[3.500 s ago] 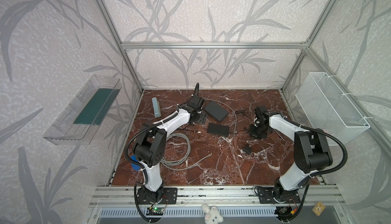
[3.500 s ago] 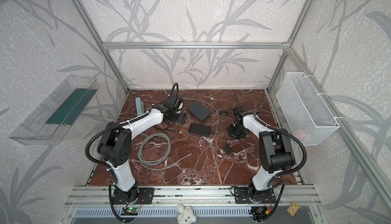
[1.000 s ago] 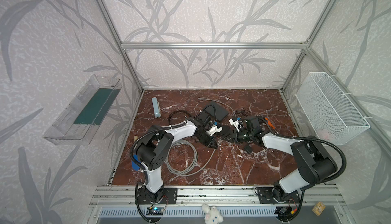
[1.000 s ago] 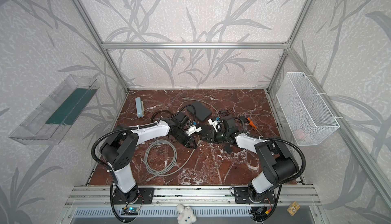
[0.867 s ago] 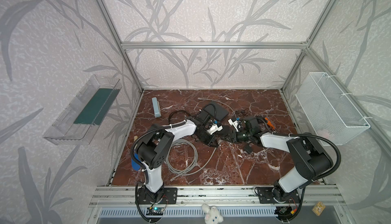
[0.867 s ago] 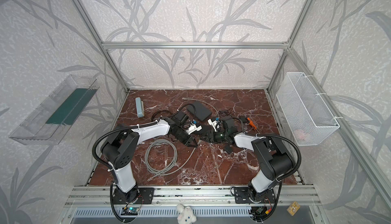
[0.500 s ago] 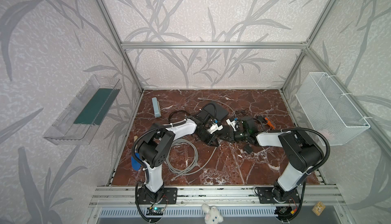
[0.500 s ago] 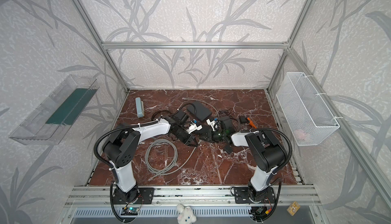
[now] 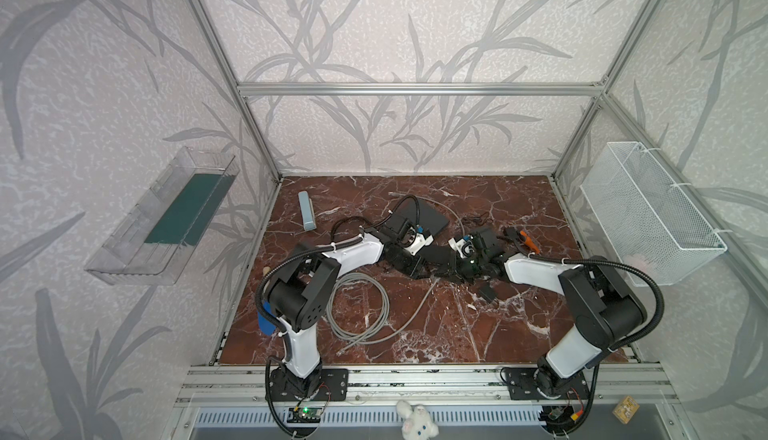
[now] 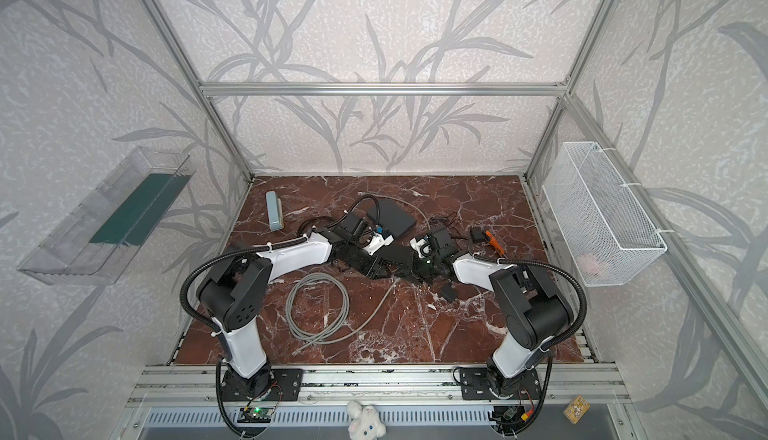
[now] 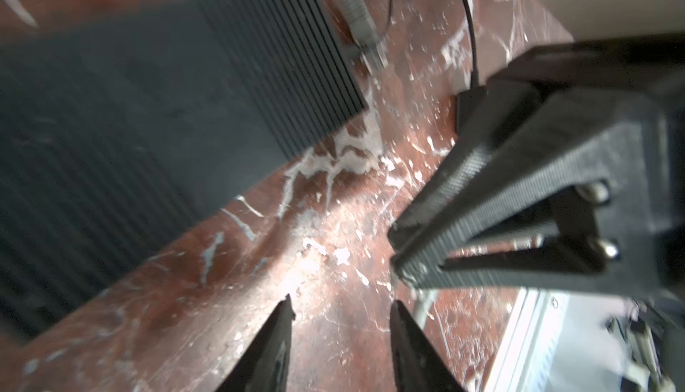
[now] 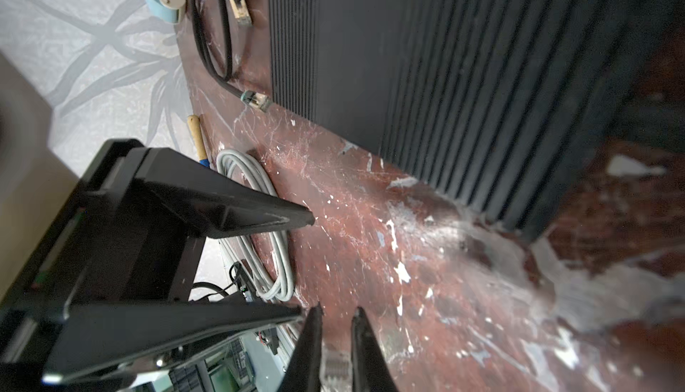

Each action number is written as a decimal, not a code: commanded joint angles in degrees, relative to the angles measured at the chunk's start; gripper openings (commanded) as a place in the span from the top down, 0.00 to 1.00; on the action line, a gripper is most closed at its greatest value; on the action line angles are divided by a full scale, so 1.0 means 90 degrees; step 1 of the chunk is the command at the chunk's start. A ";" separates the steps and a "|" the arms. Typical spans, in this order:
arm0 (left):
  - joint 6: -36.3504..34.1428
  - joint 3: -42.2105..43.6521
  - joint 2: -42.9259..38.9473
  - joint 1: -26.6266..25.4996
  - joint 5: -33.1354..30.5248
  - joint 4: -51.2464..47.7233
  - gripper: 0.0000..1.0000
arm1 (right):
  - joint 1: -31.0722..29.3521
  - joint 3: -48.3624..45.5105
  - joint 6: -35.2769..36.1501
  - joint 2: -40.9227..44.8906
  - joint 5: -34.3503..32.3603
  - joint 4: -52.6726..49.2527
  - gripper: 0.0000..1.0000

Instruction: Insert the plug into the switch port

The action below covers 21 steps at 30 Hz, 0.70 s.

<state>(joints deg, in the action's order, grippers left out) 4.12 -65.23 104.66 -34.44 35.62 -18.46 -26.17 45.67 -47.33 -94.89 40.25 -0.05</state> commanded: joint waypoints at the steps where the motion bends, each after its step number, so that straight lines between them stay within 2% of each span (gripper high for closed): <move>1: 0.0405 0.0402 -0.0656 -0.0386 -0.1139 0.0917 0.52 | -0.0049 0.0287 -0.0610 0.0134 -0.0702 -0.1464 0.97; 3: 0.0524 0.0770 -0.0977 -0.0607 -0.1816 0.1380 0.52 | -0.0069 0.0446 -0.0869 0.0090 -0.0813 -0.1770 0.97; 6: 0.0564 0.1229 -0.1324 -0.0840 -0.2370 0.1848 0.52 | -0.0082 0.0794 -0.1005 -0.0033 -0.0944 -0.2277 0.96; 14: 0.0275 0.1516 -0.1316 -0.1434 -0.2749 0.1959 0.54 | -0.0108 0.1250 -0.1571 -0.0287 -0.0954 -0.2729 0.97; 21: 0.0162 0.1569 -0.1137 -0.1850 -0.3112 0.1947 0.55 | -0.0118 0.1534 -0.1732 -0.0633 -0.0917 -0.2936 0.96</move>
<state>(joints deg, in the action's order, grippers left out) 6.66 -51.22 93.43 -49.80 10.50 -1.63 -26.92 57.43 -61.23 -99.83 32.34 -23.09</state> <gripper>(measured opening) 0.453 0.138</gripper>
